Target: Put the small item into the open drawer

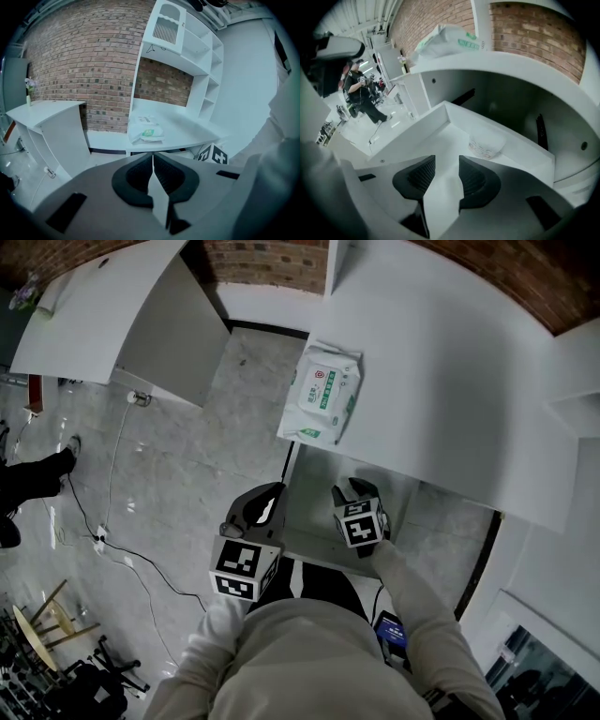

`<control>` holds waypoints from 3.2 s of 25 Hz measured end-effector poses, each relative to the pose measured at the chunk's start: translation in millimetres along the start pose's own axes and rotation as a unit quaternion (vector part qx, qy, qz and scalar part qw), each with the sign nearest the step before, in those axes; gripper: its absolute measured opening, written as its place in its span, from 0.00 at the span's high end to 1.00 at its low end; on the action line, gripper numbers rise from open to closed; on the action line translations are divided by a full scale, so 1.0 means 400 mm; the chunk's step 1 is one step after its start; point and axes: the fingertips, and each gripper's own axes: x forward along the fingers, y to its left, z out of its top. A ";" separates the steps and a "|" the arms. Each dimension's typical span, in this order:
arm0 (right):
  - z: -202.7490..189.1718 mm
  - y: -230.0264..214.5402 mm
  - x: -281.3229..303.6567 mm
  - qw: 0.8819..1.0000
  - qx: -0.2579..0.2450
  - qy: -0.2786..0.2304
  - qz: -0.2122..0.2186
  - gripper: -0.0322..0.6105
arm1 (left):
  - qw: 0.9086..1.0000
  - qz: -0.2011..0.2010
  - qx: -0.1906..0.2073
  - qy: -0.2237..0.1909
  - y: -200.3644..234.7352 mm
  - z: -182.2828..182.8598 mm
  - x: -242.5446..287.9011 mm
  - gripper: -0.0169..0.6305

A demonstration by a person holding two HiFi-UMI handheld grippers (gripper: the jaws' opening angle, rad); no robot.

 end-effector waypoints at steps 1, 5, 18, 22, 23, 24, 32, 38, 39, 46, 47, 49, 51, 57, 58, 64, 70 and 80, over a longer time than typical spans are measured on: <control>0.012 -0.002 -0.011 1.000 0.010 -0.013 -0.003 0.67 | 1.000 -0.002 0.002 -0.003 -0.001 0.003 0.000 0.94; 0.070 -0.004 -0.070 0.998 0.025 -0.062 -0.011 0.69 | 1.000 -0.012 0.009 -0.011 -0.006 0.013 -0.001 0.94; 0.233 -0.025 -0.363 0.967 0.091 -0.231 -0.056 0.75 | 0.997 -0.057 0.031 -0.040 -0.039 0.056 -0.006 0.94; 0.253 -0.040 -0.459 0.951 0.112 -0.277 -0.080 0.78 | 0.996 -0.072 0.044 -0.042 -0.050 0.063 -0.005 0.94; 0.255 -0.044 -0.481 0.946 0.118 -0.288 -0.086 0.78 | 0.995 -0.076 0.048 -0.041 -0.054 0.064 -0.001 0.94; 0.255 -0.048 -0.501 0.942 0.124 -0.299 -0.091 0.79 | 0.995 -0.081 0.052 -0.042 -0.059 0.067 0.003 0.94; 0.252 -0.037 -0.666 0.906 0.158 -0.374 -0.121 0.85 | 0.989 -0.112 0.077 -0.057 -0.105 0.102 0.001 0.94; 0.233 -0.017 -0.758 0.880 0.187 -0.413 -0.142 0.89 | 0.983 -0.135 0.099 -0.069 -0.134 0.128 -0.010 0.94; 0.229 -0.010 -0.769 0.878 0.189 -0.415 -0.145 0.90 | 0.983 -0.138 0.100 -0.070 -0.137 0.132 -0.013 0.94; 0.206 0.046 -0.828 0.874 0.171 -0.423 -0.166 0.91 | 0.979 -0.152 0.105 -0.085 -0.149 0.164 -0.032 0.94; 0.203 0.052 -0.835 0.873 0.170 -0.424 -0.171 0.91 | 0.979 -0.154 0.105 -0.087 -0.149 0.169 -0.035 0.94; 0.198 0.062 -0.847 0.871 0.168 -0.425 -0.179 0.91 | 0.978 -0.156 0.106 -0.091 -0.147 0.179 -0.041 0.94; 0.193 0.073 -0.857 0.869 0.167 -0.428 -0.186 0.91 | 0.977 -0.157 0.109 -0.095 -0.143 0.185 -0.047 0.94; 0.193 0.095 -0.882 0.859 0.166 -0.442 -0.196 0.91 | 0.975 -0.155 0.113 -0.115 -0.127 0.204 -0.063 0.94; 0.194 0.098 -0.886 0.858 0.164 -0.445 -0.197 0.91 | 0.974 -0.156 0.113 -0.116 -0.125 0.204 -0.066 0.94; 0.192 0.115 -0.892 0.858 0.160 -0.445 -0.199 0.91 | 0.974 -0.156 0.115 -0.120 -0.115 0.208 -0.078 0.94; 0.198 0.126 -0.885 0.862 0.153 -0.440 -0.198 0.91 | 0.974 -0.152 0.114 -0.122 -0.103 0.210 -0.085 0.94; 0.202 0.122 -0.869 0.864 0.155 -0.440 -0.189 0.91 | 0.976 -0.143 0.110 -0.125 -0.088 0.210 -0.088 0.94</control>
